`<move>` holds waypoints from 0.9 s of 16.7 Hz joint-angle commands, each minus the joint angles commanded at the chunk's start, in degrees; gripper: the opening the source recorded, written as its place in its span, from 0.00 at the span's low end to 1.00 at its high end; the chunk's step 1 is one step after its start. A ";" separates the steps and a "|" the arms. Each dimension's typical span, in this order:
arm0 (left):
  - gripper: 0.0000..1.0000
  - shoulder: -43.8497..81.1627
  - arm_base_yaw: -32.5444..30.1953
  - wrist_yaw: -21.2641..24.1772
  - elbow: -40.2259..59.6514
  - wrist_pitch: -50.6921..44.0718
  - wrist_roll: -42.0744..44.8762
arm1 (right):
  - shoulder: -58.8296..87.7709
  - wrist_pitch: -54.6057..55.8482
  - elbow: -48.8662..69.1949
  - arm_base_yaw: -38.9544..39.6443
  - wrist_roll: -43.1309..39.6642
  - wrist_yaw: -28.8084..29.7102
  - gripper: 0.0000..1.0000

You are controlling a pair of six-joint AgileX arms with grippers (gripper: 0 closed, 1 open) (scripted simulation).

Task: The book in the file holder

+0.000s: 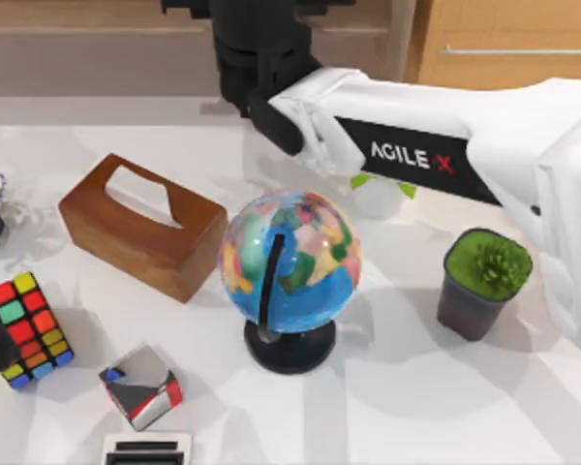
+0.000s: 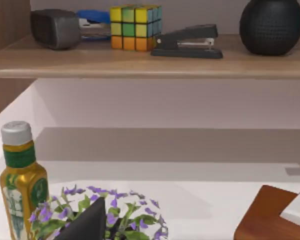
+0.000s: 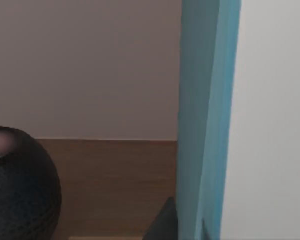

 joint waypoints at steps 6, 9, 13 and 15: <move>1.00 0.00 0.00 0.00 0.00 0.00 0.00 | 0.00 0.00 0.00 0.00 0.00 0.00 0.00; 1.00 0.00 0.00 0.00 0.00 0.00 0.00 | 0.00 0.00 0.00 0.00 0.00 0.00 0.00; 1.00 0.00 0.00 0.00 0.00 0.00 0.00 | 0.00 0.00 0.00 0.00 0.00 0.00 0.00; 1.00 0.00 0.00 0.00 0.00 0.00 0.00 | -0.17 -0.23 0.16 0.22 0.08 -0.03 0.00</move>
